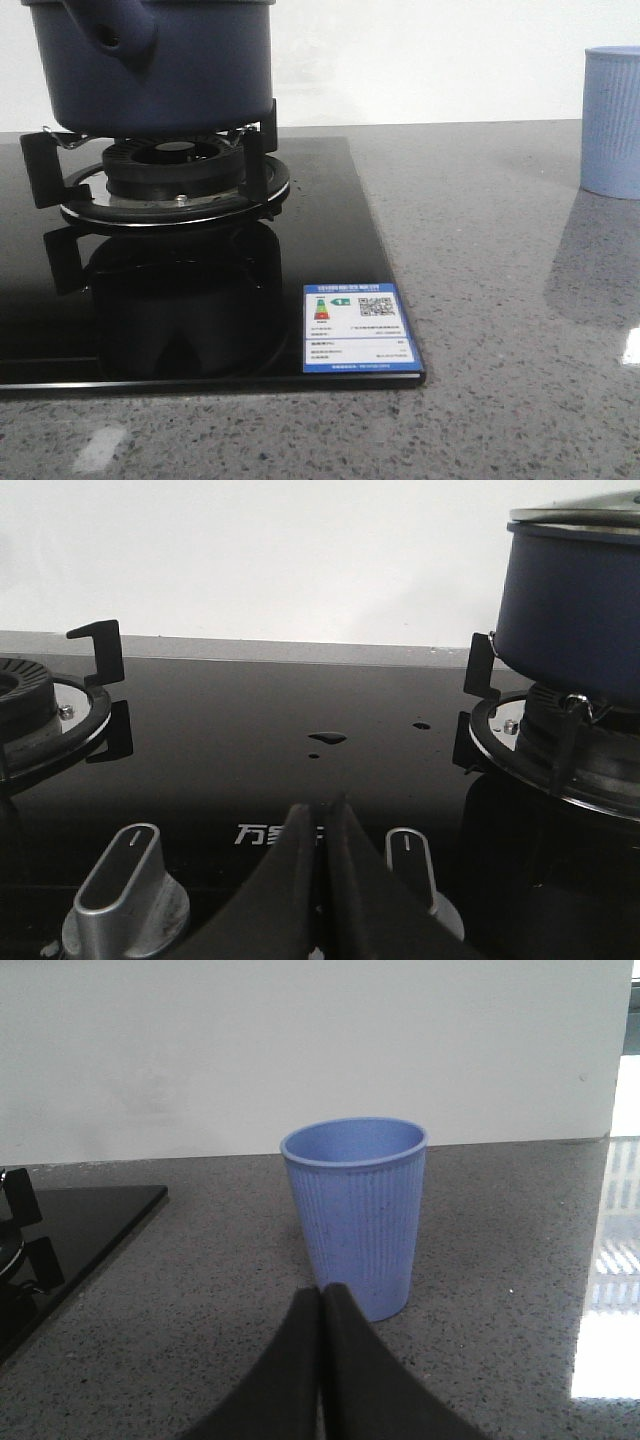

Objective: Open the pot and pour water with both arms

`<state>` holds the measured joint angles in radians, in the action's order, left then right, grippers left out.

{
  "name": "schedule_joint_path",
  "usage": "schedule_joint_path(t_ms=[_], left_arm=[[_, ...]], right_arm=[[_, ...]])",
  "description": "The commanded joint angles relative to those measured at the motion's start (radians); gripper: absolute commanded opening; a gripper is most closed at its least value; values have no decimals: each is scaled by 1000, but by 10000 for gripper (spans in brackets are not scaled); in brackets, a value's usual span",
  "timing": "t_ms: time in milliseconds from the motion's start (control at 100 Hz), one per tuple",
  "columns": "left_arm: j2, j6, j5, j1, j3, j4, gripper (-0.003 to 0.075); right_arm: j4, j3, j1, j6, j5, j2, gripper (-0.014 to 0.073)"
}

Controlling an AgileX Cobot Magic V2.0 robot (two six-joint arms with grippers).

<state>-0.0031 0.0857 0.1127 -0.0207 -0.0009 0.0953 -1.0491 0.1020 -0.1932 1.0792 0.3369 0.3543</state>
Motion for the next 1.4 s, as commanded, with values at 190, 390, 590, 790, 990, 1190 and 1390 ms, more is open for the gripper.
schedule_joint_path(t_ms=[190,390,590,790,990,1190,1390], left_arm=[[-26,-9,-69,-3,13,9,-20],[-26,-9,-69,-3,13,9,-20],[-26,-9,-69,-3,13,9,-20],[-26,-9,-69,-3,13,9,-20],[-26,-9,-69,-3,13,9,-20],[-26,-9,-69,-3,13,9,-20],[-26,-9,-69,-3,13,9,-20]], right_arm=[[25,27,-5,-10,41,5,-68],[25,27,-5,-10,35,5,-68],[233,24,3,-264,26,5,-68],[922,24,72,-1001,-93,-22,-68],[992,-1,119,-1117,-249,-139,-68],[1007,-119,144,-1117,-250,-290,-68],[1040,-138,148,-1117,-395,-375,-68]])
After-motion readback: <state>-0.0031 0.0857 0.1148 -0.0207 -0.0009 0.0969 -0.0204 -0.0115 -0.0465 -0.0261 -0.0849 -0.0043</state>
